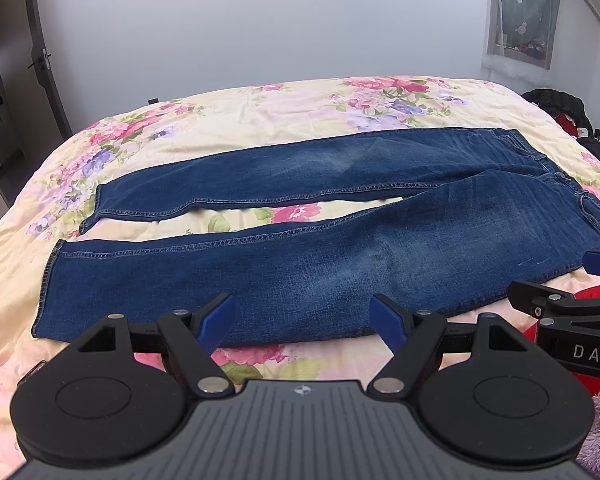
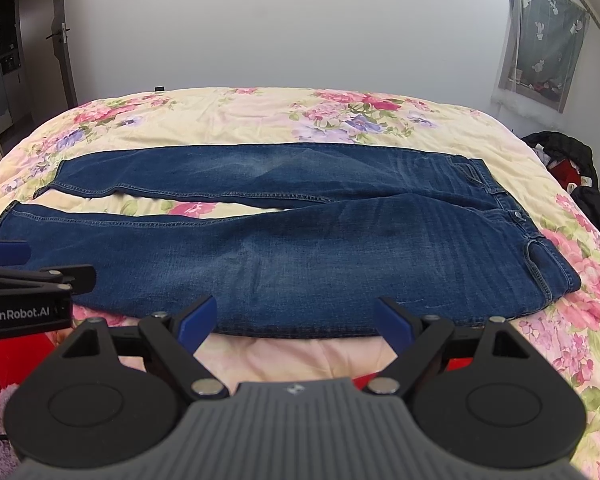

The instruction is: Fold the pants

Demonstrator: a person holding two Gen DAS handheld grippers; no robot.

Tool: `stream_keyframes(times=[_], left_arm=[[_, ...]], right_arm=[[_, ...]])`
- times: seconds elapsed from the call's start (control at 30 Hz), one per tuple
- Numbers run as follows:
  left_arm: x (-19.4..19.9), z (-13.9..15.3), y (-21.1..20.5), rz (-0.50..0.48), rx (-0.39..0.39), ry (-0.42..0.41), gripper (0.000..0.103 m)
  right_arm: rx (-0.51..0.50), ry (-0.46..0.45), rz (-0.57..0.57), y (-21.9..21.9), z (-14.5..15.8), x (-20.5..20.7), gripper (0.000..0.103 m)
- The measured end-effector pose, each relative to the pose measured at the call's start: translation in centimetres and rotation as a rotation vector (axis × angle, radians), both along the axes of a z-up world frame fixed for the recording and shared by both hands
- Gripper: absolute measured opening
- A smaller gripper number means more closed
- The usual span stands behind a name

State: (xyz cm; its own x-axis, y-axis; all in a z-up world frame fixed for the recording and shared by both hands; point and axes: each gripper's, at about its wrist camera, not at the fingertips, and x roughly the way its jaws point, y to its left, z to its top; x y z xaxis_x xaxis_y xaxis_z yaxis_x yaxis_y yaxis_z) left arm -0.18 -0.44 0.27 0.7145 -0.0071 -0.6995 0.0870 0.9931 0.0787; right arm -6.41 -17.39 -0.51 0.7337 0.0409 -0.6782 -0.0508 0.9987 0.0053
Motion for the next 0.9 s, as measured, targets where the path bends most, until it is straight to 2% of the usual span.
stream_keyframes(times=[0.63, 0.9], left_arm=[[-0.2, 0.0, 0.2, 0.001, -0.002, 0.000, 0.090], [0.8, -0.7, 0.8, -0.003, 0.021, -0.003, 0.089]], right_arm=[[0.008, 0.007, -0.010, -0.2, -0.2, 0.0, 0.082], [0.021, -0.008, 0.001, -1.3, -1.0, 0.6, 0.082]])
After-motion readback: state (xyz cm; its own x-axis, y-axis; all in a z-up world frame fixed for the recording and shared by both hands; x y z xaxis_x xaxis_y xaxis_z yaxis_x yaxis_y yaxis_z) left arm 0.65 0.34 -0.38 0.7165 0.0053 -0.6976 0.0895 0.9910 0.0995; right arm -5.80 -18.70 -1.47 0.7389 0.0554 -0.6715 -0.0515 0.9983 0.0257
